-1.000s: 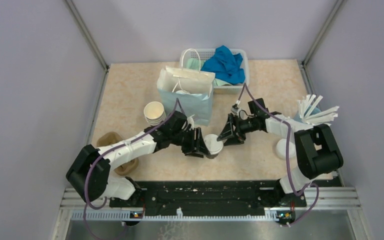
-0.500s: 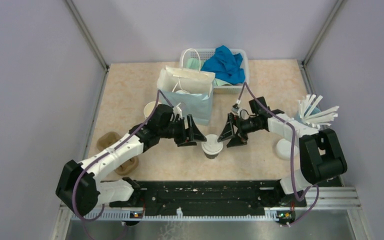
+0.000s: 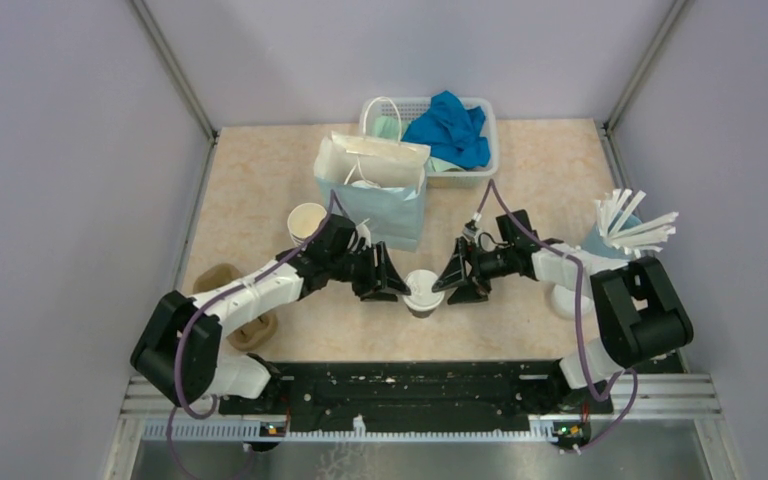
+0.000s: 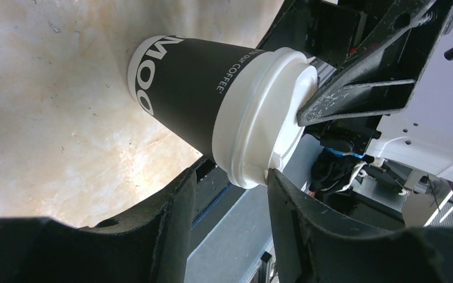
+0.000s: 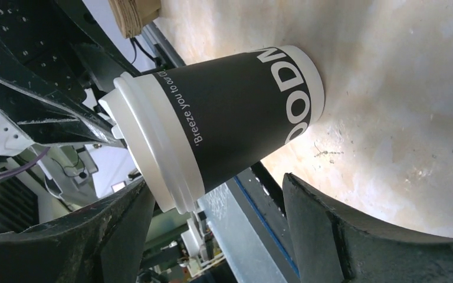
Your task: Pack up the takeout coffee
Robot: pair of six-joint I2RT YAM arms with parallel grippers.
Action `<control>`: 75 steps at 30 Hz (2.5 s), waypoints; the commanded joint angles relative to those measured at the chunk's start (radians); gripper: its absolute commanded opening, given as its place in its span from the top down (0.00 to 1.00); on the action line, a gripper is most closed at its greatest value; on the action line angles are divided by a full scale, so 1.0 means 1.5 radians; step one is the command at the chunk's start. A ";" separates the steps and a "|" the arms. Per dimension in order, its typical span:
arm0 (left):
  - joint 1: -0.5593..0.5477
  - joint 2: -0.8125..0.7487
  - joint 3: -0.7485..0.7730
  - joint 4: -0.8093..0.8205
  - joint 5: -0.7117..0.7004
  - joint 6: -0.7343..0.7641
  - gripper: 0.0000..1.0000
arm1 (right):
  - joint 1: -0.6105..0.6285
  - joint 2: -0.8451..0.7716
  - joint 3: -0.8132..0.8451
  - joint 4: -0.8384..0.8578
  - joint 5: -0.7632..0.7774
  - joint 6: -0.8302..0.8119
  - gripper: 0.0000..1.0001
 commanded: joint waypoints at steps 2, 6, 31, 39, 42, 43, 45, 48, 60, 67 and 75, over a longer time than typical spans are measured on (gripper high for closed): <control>-0.001 -0.028 0.004 -0.005 0.007 0.025 0.42 | -0.009 -0.025 0.035 -0.016 0.021 -0.018 0.23; -0.001 -0.082 0.029 -0.024 0.003 0.020 0.23 | -0.009 -0.034 0.053 -0.038 0.010 -0.025 0.22; -0.001 -0.030 -0.024 0.036 0.008 -0.042 0.58 | -0.008 -0.056 -0.014 0.070 -0.001 0.059 0.40; -0.001 -0.040 -0.023 0.027 0.001 -0.039 0.56 | -0.010 -0.066 -0.018 0.071 -0.002 0.065 0.41; -0.001 -0.050 -0.014 0.012 -0.003 -0.036 0.54 | -0.033 -0.105 -0.040 0.104 -0.006 0.105 0.41; -0.001 -0.053 -0.013 0.009 -0.006 -0.035 0.54 | -0.038 -0.114 -0.045 0.104 -0.006 0.109 0.41; 0.000 -0.054 -0.014 0.010 -0.010 -0.035 0.53 | -0.041 -0.120 -0.048 0.089 -0.005 0.099 0.42; 0.001 -0.045 -0.012 0.010 -0.005 -0.035 0.54 | -0.042 -0.114 -0.059 0.083 -0.007 0.087 0.46; 0.009 -0.038 -0.005 0.007 -0.004 -0.034 0.52 | -0.040 -0.104 -0.077 0.079 -0.001 0.070 0.54; 0.009 -0.010 0.003 0.000 -0.002 -0.023 0.54 | -0.032 -0.093 -0.068 0.102 -0.003 0.086 0.57; 0.009 0.009 0.012 -0.033 -0.023 -0.007 0.55 | -0.015 -0.053 -0.072 0.145 0.006 0.096 0.59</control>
